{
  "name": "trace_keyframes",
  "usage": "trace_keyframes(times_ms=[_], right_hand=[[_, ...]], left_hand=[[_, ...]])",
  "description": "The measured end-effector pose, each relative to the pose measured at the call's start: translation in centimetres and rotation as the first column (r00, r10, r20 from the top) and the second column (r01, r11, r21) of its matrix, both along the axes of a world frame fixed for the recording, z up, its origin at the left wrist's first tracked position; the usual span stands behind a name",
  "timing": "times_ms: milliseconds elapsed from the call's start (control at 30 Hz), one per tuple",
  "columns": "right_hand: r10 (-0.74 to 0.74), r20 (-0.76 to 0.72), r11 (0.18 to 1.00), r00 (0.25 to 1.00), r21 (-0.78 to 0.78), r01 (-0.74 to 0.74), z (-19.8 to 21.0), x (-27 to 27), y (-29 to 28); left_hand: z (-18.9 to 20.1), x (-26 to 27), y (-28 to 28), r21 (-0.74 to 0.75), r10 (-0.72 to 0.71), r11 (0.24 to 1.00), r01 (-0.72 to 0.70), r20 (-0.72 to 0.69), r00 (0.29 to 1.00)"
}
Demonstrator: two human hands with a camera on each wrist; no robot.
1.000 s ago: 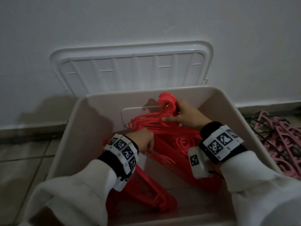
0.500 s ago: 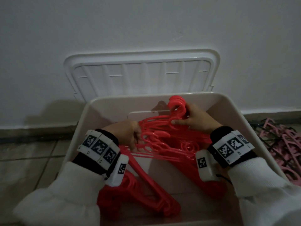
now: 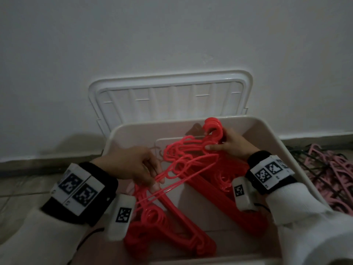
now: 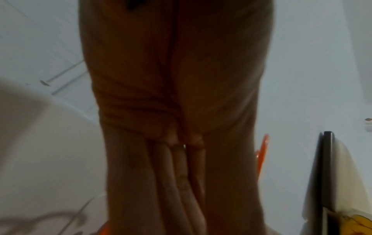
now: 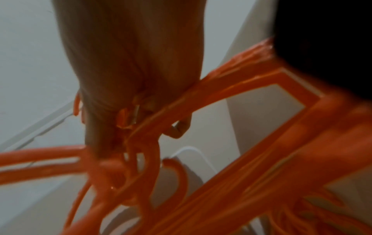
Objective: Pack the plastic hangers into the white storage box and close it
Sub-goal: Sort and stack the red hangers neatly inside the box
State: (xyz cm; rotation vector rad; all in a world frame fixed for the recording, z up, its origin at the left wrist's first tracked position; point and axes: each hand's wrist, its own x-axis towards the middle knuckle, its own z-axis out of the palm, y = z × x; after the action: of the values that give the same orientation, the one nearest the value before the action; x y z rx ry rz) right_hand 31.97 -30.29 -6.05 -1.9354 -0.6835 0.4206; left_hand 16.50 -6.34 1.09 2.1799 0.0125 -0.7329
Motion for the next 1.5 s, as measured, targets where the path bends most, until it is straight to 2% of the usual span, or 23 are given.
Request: trace_keyframes(times_ms=[133,267,367,467,533,567,667,767,833,967,1067,1167,1267,1400,1500], right_hand=[[0.009,0.014,1.0,1.0,-0.028,-0.008,0.3,-0.3,-0.2],[-0.073,-0.015,0.997,0.997,0.015,0.073,0.7,-0.7,-0.4],[-0.078,-0.011,0.997,0.997,0.013,0.079,0.9,-1.2,-0.2],[-0.005,0.177,0.987,0.984,-0.154,0.033,0.8,-1.7,0.1],[0.01,0.302,0.956,0.953,-0.281,0.079,1.1,-2.2,0.2],[-0.002,0.326,0.954,0.945,-0.282,0.099,1.4,-2.4,0.2],[0.072,0.289,0.968,0.955,-0.252,0.004,1.9,-2.5,0.2],[0.147,0.217,0.96,0.965,-0.267,-0.086,2.1,-3.0,0.2],[0.11,0.194,0.978,0.975,-0.198,-0.071,2.4,-3.3,0.1],[-0.042,0.187,0.999,0.982,0.036,0.036,3.3,-3.6,-0.8],[-0.059,0.228,0.998,0.972,0.046,0.05,3.7,-4.1,-1.3],[-0.075,0.308,0.997,0.948,0.039,0.066,3.8,-4.7,-1.6],[-0.084,0.329,0.996,0.94,0.038,0.076,4.0,-4.9,-1.8],[-0.059,0.308,0.992,0.95,-0.089,0.09,3.8,-5.1,-1.4],[-0.096,0.308,0.983,0.947,-0.119,0.139,4.0,-5.5,-0.9]], left_hand=[[0.6,-0.9,0.2,-0.033,-0.003,0.999,0.003,0.019,1.0],[0.8,-1.2,-0.5,-0.073,-0.032,0.997,0.033,0.008,0.999],[0.5,-1.4,-1.5,-0.136,-0.033,0.99,0.029,-0.026,0.999],[-0.6,-1.3,-2.8,-0.187,-0.063,0.981,0.05,-0.063,0.996],[-1.4,-1.1,-3.6,-0.154,-0.127,0.981,0.118,-0.05,0.991],[-1.7,-0.9,-3.9,-0.142,-0.17,0.977,0.162,-0.043,0.985],[-2.3,-0.2,-4.2,-0.106,-0.263,0.96,0.261,-0.003,0.965],[-2.6,0.6,-3.7,-0.08,-0.273,0.958,0.277,0.061,0.96],[-2.6,0.9,-3.2,-0.079,-0.223,0.969,0.233,0.123,0.967],[-2.9,1.2,-1.7,-0.12,0.013,0.993,0.008,0.177,0.984],[-3.1,1.2,-0.7,-0.113,0.094,0.991,-0.076,0.163,0.982],[-2.8,0.6,-1.3,-0.016,0.117,0.993,-0.116,0.094,0.989],[-2.9,0.1,-1.7,0.127,0.113,0.983,-0.13,0.137,0.984],[-2.7,-0.2,-1.0,0.415,0.057,0.9,-0.136,0.197,0.979],[-2.9,-0.6,-1.1,0.505,0.029,0.857,-0.107,0.161,0.987]])
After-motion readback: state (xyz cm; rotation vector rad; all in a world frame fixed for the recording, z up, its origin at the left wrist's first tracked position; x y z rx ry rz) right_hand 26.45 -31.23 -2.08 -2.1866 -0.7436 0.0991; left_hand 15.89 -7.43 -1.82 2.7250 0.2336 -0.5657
